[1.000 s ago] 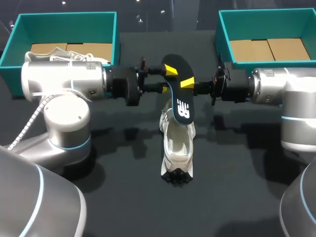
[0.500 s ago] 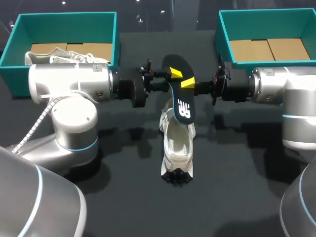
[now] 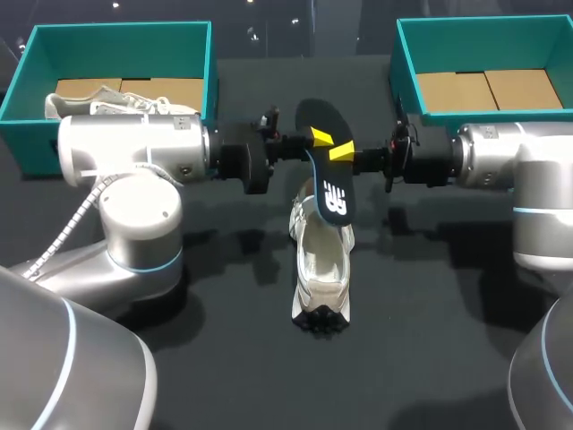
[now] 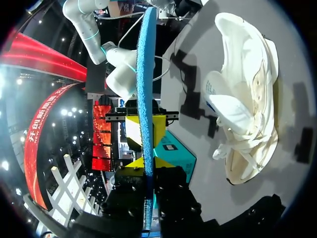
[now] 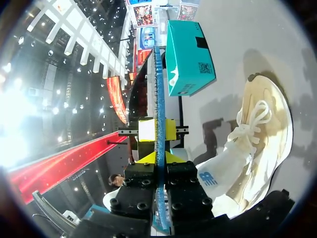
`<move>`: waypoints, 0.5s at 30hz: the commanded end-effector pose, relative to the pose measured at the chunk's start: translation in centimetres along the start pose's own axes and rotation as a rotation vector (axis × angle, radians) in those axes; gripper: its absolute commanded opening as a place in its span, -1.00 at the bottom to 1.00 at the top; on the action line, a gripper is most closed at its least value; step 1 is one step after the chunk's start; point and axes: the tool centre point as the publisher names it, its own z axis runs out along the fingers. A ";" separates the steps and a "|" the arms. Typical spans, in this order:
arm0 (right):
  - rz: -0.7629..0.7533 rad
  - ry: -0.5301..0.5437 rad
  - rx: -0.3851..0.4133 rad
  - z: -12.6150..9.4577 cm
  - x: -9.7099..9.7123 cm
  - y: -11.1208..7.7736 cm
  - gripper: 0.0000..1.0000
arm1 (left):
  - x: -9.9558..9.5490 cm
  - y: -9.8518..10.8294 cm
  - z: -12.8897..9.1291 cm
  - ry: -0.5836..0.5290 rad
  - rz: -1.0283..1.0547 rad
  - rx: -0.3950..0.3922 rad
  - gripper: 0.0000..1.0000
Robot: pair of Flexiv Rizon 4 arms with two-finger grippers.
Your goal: Take the shoe out of the shoebox, open the shoe tongue, remove and reinsert the insole, then place the shoe into the shoebox
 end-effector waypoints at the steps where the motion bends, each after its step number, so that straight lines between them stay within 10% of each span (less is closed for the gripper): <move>1: 0.002 0.004 0.020 -0.3 -0.3 0.2 0.48 | 0.0 -0.1 -0.2 -0.005 0.005 0.007 -1.00; 2: -0.001 0.000 0.025 -0.5 -0.3 0.3 1.00 | 0.0 -0.2 -0.3 -0.005 0.006 0.007 -1.00; 15: -0.166 -0.120 0.050 -4.6 -0.5 -1.0 1.00 | -0.8 -2.0 -3.8 0.025 -0.004 -0.029 -1.00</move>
